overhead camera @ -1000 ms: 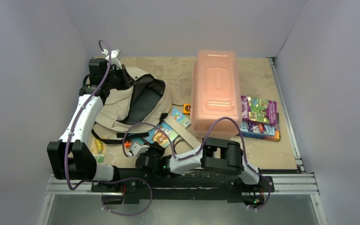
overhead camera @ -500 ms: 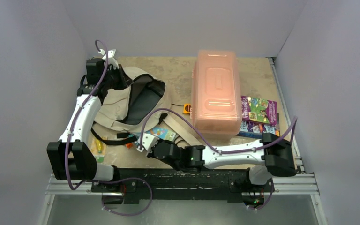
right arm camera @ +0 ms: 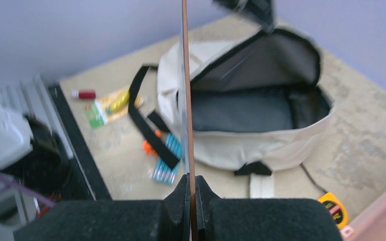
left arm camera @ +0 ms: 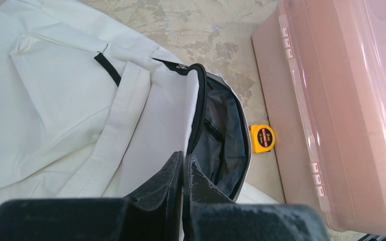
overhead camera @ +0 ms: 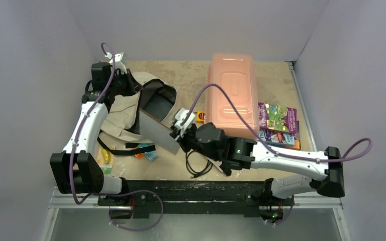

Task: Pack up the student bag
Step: Pick up the book from the center of the board, then place the book in the student bag.

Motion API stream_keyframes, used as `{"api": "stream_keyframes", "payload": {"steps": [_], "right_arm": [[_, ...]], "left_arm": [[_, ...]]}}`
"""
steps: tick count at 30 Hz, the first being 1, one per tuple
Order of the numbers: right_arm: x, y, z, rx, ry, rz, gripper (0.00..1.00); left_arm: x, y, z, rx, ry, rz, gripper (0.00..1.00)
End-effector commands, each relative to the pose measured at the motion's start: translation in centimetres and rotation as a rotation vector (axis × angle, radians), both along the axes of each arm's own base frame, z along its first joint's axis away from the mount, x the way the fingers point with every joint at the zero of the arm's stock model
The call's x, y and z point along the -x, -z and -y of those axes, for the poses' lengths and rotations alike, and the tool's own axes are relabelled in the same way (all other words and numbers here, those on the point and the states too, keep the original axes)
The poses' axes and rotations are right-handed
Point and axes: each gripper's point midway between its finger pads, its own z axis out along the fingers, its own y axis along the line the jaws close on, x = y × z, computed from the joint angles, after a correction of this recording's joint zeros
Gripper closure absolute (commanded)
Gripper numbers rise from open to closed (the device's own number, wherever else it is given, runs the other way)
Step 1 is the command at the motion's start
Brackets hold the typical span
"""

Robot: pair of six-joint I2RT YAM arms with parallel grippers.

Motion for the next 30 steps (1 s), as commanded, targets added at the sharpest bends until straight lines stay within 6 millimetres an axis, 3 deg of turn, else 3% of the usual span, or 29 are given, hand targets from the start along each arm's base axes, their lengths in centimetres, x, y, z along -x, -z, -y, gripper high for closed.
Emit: {"api": "stream_keyframes", "payload": {"steps": [1, 6, 7, 9, 11, 14, 17, 19, 22, 26, 30], "right_arm": [[-2.9, -10.4, 2.9, -0.244, 0.124, 0.042, 1.00], [-7.0, -14.4, 5.7, -0.323, 0.281, 0.089, 1.00], [-7.9, -14.9, 6.3, -0.255, 0.298, 0.189, 1.00], [-9.2, -14.8, 6.8, -0.127, 0.319, 0.338, 1.00], [-9.5, -13.7, 5.0, -0.094, 0.255, 0.407, 1.00], [-10.2, -9.0, 1.6, -0.023, 0.182, 0.480, 1.00], [-9.0, -3.6, -2.8, -0.033, 0.090, 0.523, 1.00], [-8.7, 2.1, -5.8, 0.045, 0.045, 0.563, 1.00], [-8.9, 8.4, -9.4, 0.211, 0.023, 0.614, 1.00], [-8.7, 12.1, -12.0, 0.282, -0.057, 0.638, 1.00], [-9.7, 13.5, -13.3, 0.321, -0.130, 0.665, 1.00]], "left_arm": [[0.2, -5.2, 0.4, 0.018, 0.034, 0.144, 1.00], [0.6, -6.1, 0.9, 0.038, 0.059, 0.170, 1.00], [0.7, -6.3, 0.9, 0.040, 0.058, 0.175, 1.00], [0.7, -6.7, 0.9, 0.047, 0.055, 0.182, 1.00], [0.7, -7.3, 0.8, 0.070, 0.046, 0.187, 1.00], [0.7, -7.9, 0.5, 0.124, 0.041, 0.183, 1.00], [0.6, -7.4, 0.2, 0.130, 0.029, 0.162, 1.00], [0.4, -7.0, 0.2, 0.138, 0.026, 0.144, 1.00], [0.4, -6.8, 0.6, 0.157, 0.043, 0.124, 1.00], [0.4, -6.6, 0.7, 0.158, 0.050, 0.120, 1.00], [0.6, -6.8, 0.7, 0.154, 0.052, 0.123, 1.00]]}}
